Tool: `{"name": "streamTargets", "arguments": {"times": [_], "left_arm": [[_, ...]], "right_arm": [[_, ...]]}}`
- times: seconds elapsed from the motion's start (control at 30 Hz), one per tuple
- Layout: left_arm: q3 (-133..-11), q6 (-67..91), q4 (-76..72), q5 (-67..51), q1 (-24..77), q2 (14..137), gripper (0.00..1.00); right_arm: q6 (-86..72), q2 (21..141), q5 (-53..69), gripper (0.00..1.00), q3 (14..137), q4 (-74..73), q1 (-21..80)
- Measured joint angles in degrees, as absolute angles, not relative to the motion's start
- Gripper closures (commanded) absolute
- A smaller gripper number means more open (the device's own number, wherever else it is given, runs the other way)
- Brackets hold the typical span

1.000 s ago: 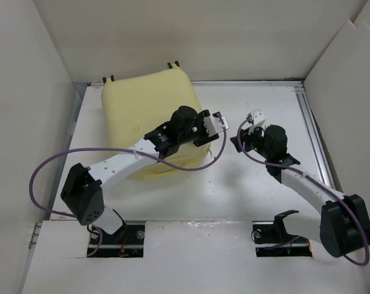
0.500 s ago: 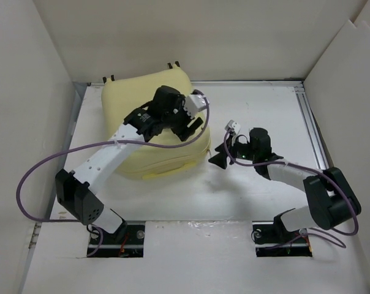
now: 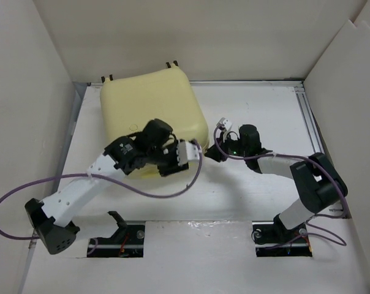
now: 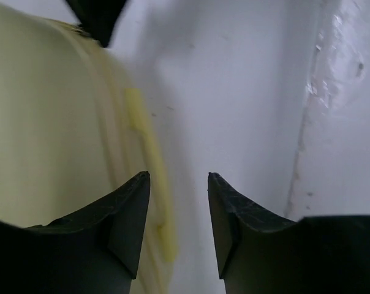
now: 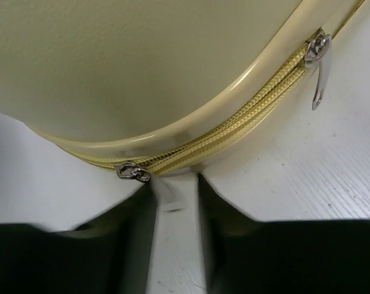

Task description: Pack the luggage

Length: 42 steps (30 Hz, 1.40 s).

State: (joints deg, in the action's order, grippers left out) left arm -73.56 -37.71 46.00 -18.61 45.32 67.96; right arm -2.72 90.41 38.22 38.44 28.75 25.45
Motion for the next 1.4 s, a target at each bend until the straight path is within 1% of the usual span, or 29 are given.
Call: {"name": "streamTargets", "arguments": {"times": [0.03, 0.07, 0.1, 0.2, 0.23, 0.37, 0.53, 0.67, 0.7, 0.97, 1.03, 1.1, 1.17, 1.2, 1.23, 1.27, 1.3, 1.4], "left_arm": [[-71.02, -37.95, 46.59, -19.35, 47.77, 66.85, 0.61], [-68.51, -37.74, 47.00, -19.64, 49.30, 66.32, 0.54], [-65.84, -37.34, 46.54, -19.33, 50.30, 66.24, 0.50], [-58.13, -35.11, 42.89, -15.09, 52.01, 67.85, 0.43], [-55.94, -34.24, 41.17, -13.06, 52.51, 68.58, 0.41], [-51.46, -31.29, 34.37, -4.32, 53.32, 69.32, 0.35], [-48.75, -29.52, 25.15, 3.99, 53.30, 69.65, 0.34], [-47.09, -29.36, 22.59, 5.74, 53.95, 70.43, 0.34], [-46.98, -29.36, 22.11, 5.85, 53.95, 71.33, 0.36], [-45.21, -29.06, 18.24, 8.23, 54.06, 81.43, 0.34], [-45.04, -28.86, 17.12, 9.02, 54.02, 82.76, 0.38], [-44.80, -29.02, 15.33, 10.35, 53.95, 84.25, 0.69], [-44.40, -29.78, 12.32, 12.47, 52.75, 85.93, 0.96], [-44.23, -29.80, 11.20, 12.69, 51.99, 86.28, 1.00], [-44.03, -30.13, 10.52, 11.90, 51.46, 86.19, 1.00], [-43.64, -30.39, 10.11, 11.70, 51.33, 85.69, 1.00], [-43.20, -30.68, 9.72, 11.22, 51.27, 85.25, 1.00], [-42.44, -31.29, 9.21, 8.73, 50.46, 83.70, 1.00]], "right_arm": [[-2.98, 90.39, 38.00, 0.82, 38.44, 28.51, 25.47], [-3.33, 90.28, 37.95, 0.87, 38.44, 28.18, 25.50], [-3.51, 90.15, 37.93, 0.95, 38.44, 27.79, 25.67], [-3.90, 88.92, 37.36, 1.00, 38.41, 26.92, 26.09], [-3.97, 88.64, 37.01, 1.00, 38.41, 26.55, 26.26], [-4.08, 88.16, 35.97, 1.00, 38.09, 26.30, 26.37], [-4.10, 86.80, 33.95, 1.00, 37.17, 26.39, 26.79], [-4.03, 84.86, 31.68, 1.00, 36.01, 26.13, 27.38], [-4.05, 84.42, 31.27, 1.00, 35.66, 26.11, 27.44], [-4.03, 83.61, 30.59, 1.00, 35.35, 25.78, 27.46], [-4.03, 83.48, 30.37, 1.00, 35.16, 25.78, 27.51], [-4.05, 83.26, 29.98, 1.00, 35.11, 25.76, 27.53], [-3.95, 83.18, 29.87, 1.00, 35.09, 25.54, 27.53], [-3.84, 83.18, 29.78, 0.95, 35.09, 25.39, 27.55], [-3.64, 83.15, 29.74, 0.83, 35.11, 25.21, 27.57], [-3.25, 83.13, 29.74, 0.58, 35.24, 24.62, 27.57], [-3.01, 83.09, 30.00, 0.51, 35.48, 23.88, 27.44], [0.54, 83.11, 32.62, 0.43, 37.78, 20.51, 26.76]]}}
